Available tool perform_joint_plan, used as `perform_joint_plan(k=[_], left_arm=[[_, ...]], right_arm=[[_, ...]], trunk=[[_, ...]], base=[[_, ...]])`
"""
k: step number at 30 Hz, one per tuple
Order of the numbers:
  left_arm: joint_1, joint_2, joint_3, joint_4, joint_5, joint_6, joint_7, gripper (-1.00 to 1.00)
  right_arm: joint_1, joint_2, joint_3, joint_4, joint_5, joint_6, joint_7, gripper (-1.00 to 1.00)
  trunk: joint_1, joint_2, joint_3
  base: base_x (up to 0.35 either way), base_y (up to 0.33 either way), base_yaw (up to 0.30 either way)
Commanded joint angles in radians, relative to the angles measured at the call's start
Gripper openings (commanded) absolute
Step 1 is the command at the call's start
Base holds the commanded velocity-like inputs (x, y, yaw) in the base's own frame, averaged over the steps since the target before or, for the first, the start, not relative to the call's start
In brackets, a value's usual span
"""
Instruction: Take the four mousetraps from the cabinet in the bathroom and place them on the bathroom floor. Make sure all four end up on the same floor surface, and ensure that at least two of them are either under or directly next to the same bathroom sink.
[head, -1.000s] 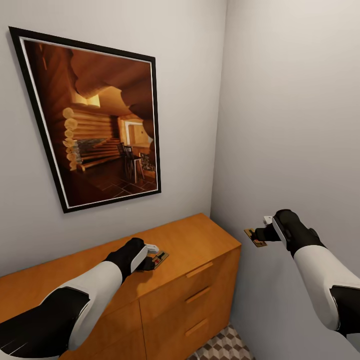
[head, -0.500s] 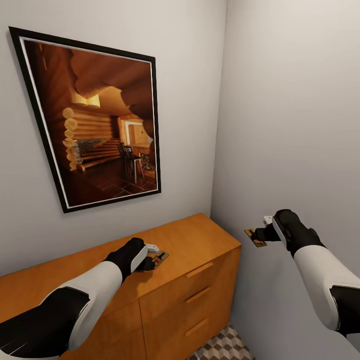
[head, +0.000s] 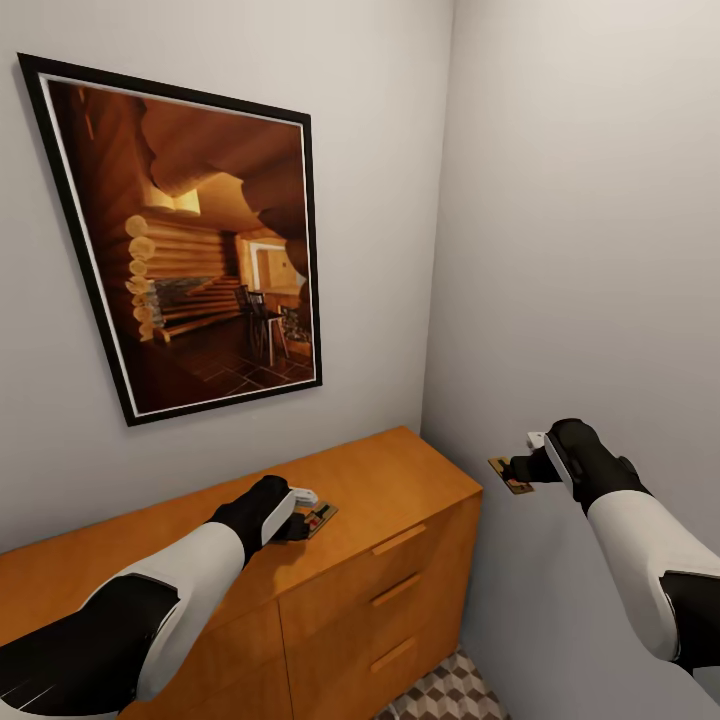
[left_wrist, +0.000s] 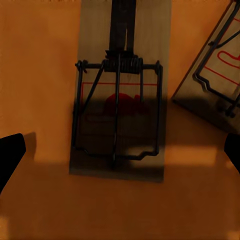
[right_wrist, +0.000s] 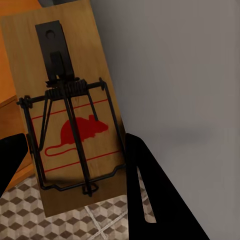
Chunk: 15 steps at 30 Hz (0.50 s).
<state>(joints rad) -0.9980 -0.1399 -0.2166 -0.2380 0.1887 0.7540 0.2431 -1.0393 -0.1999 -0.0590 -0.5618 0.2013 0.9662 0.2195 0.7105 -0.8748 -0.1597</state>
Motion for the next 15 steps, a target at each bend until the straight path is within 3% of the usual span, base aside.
perform_joint_plan(k=[1, 15], left_arm=[[-0.001, 0.0, -0.006, -0.001, 0.011, 0.004, 0.007, 1.0], [-0.001, 0.0, -0.007, -0.001, 0.01, 0.002, 0.007, 1.0]], right_arm=[[-0.001, 0.0, -0.004, -0.001, 0.011, 0.003, 0.009, -1.0], [-0.001, 0.0, -0.004, -0.001, 0.012, 0.003, 0.009, -1.0]], trunk=[[0.0, -0.001, -0.002], [0.0, -0.001, -0.002]], base=[[0.0, 0.0, 0.0], [0.0, 0.0, 0.0]])
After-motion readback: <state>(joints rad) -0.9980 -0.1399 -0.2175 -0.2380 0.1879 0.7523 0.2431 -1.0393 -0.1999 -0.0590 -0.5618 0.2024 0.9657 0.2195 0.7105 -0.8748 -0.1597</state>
